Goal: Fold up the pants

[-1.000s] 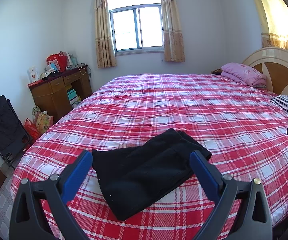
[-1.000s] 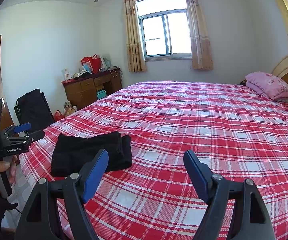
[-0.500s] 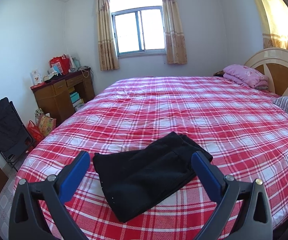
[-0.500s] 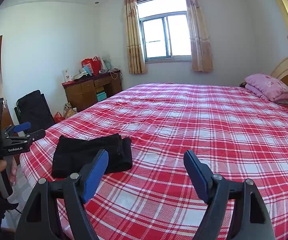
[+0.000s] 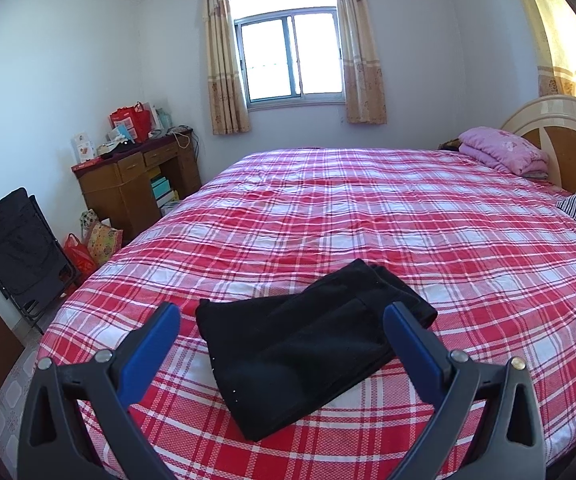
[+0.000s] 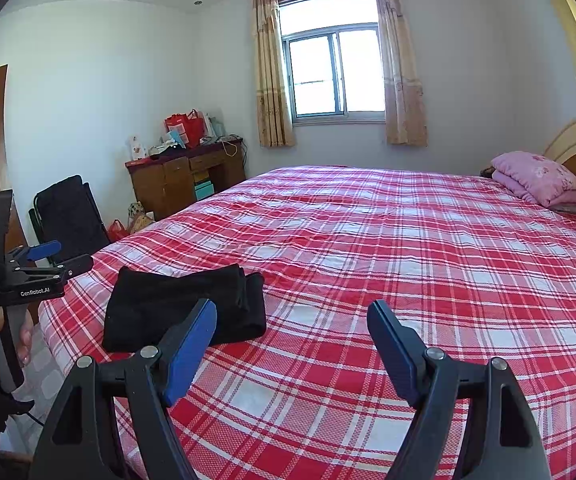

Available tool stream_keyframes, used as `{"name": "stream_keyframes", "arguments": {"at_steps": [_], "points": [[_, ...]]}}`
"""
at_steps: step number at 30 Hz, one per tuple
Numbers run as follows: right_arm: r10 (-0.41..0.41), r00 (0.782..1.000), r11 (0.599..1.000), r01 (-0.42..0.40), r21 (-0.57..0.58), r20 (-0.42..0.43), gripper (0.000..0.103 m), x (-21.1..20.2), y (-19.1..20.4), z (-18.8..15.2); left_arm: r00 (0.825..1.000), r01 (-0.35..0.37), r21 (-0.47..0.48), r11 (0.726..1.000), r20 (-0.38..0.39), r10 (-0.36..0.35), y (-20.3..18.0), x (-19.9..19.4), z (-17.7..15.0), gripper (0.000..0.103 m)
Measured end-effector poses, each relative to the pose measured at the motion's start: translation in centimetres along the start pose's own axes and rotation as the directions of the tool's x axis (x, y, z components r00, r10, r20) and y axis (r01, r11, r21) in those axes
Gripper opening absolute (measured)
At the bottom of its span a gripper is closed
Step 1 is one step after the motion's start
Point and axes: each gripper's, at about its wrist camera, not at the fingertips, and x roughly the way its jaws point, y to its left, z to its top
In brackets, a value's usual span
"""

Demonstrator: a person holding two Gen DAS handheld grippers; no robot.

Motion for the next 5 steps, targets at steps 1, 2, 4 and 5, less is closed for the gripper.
{"name": "stream_keyframes", "arguments": {"at_steps": [1,2,4,5], "points": [[0.000,1.000,1.000,0.000,0.000,-0.002,0.079,0.05,-0.01,-0.03,1.000,-0.001,0.001,1.000,-0.002,0.001,-0.02,0.04,-0.04,0.103],[0.000,1.000,1.000,0.000,-0.001,-0.004,0.079,0.11,0.02,-0.07,1.000,-0.001,0.001,1.000,-0.001,0.001,-0.03,0.03,-0.09,0.103],[0.001,1.000,1.000,-0.001,-0.003,-0.007,0.079,0.17,0.06,-0.11,1.000,0.005,0.002,1.000,0.004,-0.005,-0.04,0.08,-0.06,0.103],[0.001,1.000,1.000,-0.001,-0.003,-0.007,0.079,0.18,0.08,-0.13,1.000,0.007,0.004,1.000,0.004,-0.007,-0.06,0.14,-0.07,0.103]]}}
